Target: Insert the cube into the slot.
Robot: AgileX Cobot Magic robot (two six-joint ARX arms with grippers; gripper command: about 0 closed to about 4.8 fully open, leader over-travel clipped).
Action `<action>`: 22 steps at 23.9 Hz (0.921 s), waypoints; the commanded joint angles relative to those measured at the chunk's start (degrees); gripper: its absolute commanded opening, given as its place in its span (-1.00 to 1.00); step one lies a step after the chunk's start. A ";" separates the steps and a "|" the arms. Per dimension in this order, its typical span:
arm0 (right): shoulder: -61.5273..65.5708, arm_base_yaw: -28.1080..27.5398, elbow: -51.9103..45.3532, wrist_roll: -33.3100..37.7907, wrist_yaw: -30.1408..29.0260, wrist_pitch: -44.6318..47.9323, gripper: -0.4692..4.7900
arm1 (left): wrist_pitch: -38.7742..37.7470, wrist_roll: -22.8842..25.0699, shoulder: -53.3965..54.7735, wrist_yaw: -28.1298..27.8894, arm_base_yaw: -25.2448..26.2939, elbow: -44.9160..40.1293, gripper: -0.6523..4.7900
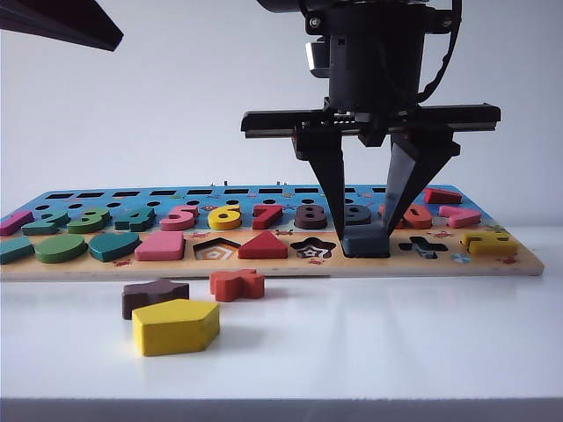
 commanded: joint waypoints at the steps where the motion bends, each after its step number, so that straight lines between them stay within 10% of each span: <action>1: -0.15 -0.04 0.04 0.15 0.63 0.55 -0.18 | 1.16 0.07 -0.02 0.02 -0.07 0.28 -0.70; 22: -1.27 0.11 0.22 -0.02 0.90 0.52 0.20 | 1.16 0.07 -0.02 0.02 -0.07 0.28 -0.70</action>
